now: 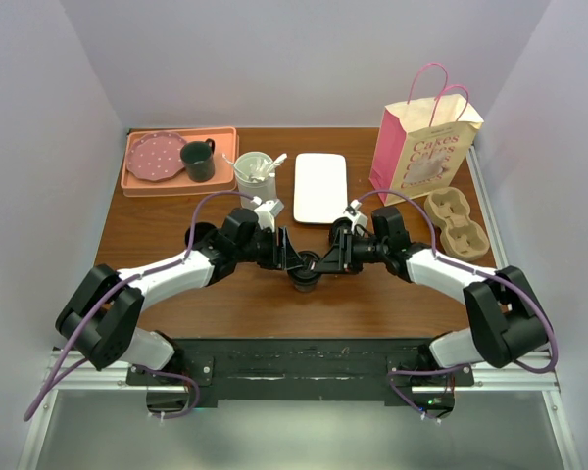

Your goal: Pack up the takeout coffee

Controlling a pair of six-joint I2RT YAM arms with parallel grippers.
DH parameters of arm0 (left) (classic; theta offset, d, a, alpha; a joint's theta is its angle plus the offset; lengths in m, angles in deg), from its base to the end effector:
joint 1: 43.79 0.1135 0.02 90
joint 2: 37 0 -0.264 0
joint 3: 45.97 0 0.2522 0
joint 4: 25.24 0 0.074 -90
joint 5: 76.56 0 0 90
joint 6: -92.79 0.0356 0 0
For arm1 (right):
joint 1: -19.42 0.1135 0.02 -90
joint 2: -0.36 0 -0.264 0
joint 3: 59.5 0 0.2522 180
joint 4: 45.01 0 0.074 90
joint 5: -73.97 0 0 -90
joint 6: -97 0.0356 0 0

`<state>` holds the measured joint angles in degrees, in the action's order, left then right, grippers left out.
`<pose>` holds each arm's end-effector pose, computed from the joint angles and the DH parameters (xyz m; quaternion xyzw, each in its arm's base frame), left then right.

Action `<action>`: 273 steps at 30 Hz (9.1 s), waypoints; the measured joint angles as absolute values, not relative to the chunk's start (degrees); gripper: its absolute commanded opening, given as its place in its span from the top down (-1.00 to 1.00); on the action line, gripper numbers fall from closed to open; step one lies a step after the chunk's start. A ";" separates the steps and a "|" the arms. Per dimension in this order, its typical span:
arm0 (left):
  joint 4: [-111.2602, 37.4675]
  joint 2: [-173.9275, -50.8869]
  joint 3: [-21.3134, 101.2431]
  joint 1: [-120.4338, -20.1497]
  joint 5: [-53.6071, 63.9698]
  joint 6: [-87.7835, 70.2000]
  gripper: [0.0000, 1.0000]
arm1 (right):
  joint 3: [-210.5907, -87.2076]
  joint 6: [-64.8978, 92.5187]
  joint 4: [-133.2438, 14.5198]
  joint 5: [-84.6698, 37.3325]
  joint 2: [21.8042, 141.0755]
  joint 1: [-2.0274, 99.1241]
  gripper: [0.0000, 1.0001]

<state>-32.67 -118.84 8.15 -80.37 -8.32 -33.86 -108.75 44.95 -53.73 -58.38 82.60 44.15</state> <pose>0.2277 -0.1854 0.1959 0.0864 0.8717 -0.4042 0.2631 0.2359 0.1351 0.1710 -0.0488 0.8623 0.4799 0.1543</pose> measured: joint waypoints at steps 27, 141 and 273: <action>-32.87 -119.63 8.96 -80.59 -7.44 -34.05 0.02 | -124.68 38.61 -76.79 -49.92 85.09 44.63 0.06; -53.70 -114.19 14.76 -80.74 -3.84 -36.57 -0.41 | -125.32 34.31 -75.24 -54.92 88.17 47.65 0.15; -63.91 -108.24 12.92 -86.69 -0.36 -39.69 -0.14 | -134.98 25.98 -93.03 -42.44 82.18 46.40 0.35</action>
